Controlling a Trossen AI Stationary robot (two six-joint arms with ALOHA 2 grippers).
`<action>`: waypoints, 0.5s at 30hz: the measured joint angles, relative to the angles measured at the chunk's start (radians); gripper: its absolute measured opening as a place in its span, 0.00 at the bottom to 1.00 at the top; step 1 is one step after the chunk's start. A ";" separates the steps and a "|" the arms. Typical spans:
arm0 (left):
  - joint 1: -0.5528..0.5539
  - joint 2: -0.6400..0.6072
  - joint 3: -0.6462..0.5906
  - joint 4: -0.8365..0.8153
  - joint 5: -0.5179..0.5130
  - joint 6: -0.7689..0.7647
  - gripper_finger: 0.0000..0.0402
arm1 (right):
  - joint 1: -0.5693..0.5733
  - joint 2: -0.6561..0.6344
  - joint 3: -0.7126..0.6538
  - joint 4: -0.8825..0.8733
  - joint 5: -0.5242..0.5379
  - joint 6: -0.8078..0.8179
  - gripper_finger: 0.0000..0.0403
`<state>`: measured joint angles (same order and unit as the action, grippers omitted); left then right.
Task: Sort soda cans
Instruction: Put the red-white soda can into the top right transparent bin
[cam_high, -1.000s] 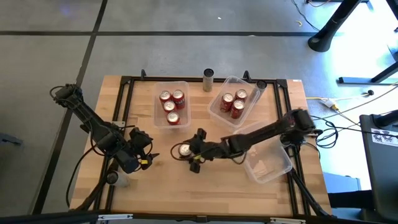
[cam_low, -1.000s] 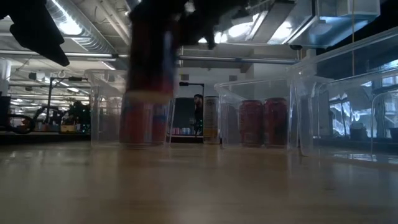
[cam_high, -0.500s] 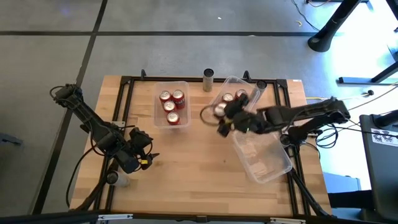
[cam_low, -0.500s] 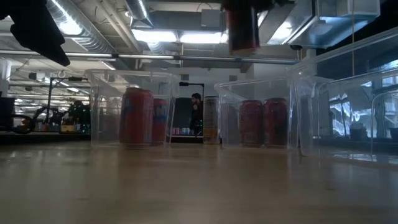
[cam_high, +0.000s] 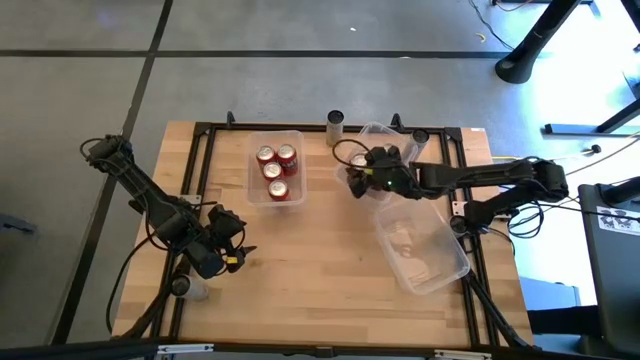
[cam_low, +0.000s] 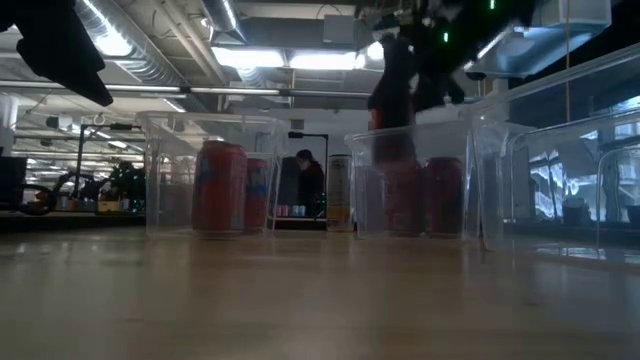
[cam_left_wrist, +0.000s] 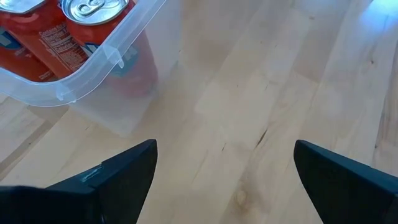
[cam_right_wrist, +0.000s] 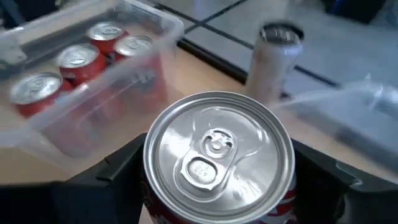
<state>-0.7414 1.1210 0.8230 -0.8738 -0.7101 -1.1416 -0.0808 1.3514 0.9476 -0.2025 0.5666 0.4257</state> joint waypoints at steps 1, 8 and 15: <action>0.000 0.000 0.000 0.000 0.000 -0.002 0.91 | -0.011 0.001 -0.028 0.031 -0.010 0.019 0.72; 0.000 0.000 0.000 0.000 -0.001 0.003 0.91 | -0.040 0.020 -0.164 0.214 -0.044 0.074 0.72; 0.001 -0.001 0.000 0.000 -0.009 0.009 0.91 | -0.040 0.082 -0.181 0.255 -0.057 0.075 0.72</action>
<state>-0.7406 1.1202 0.8230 -0.8742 -0.7189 -1.1328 -0.1211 1.4330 0.7668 0.0528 0.5096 0.5006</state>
